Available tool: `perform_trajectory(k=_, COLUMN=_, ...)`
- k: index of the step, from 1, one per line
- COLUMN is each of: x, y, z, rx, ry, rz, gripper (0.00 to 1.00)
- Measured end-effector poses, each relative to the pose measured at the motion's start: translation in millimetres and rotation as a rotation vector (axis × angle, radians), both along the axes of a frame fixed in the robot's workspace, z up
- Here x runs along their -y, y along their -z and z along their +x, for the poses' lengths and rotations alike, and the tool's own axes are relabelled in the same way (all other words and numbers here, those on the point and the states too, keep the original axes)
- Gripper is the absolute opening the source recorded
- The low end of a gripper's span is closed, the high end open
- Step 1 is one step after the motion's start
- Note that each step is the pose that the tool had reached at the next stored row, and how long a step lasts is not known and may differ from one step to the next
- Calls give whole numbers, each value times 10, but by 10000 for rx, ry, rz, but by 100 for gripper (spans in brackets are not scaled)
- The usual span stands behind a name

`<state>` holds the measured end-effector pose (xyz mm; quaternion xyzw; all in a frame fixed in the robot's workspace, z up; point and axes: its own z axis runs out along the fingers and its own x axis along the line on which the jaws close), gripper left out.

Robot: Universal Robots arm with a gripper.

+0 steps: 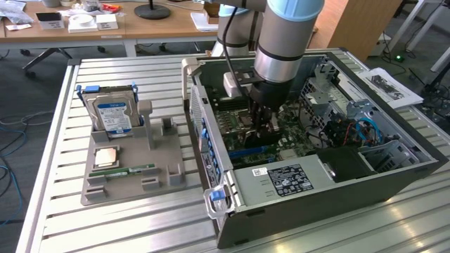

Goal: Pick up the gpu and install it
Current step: 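Insert the gpu into the slot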

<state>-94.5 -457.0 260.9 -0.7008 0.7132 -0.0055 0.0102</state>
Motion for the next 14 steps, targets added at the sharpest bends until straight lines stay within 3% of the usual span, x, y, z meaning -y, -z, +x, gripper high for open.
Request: perform_trajectory(k=14, x=0, y=0, z=-32, rx=25, ry=-2, rz=0, gripper=27)
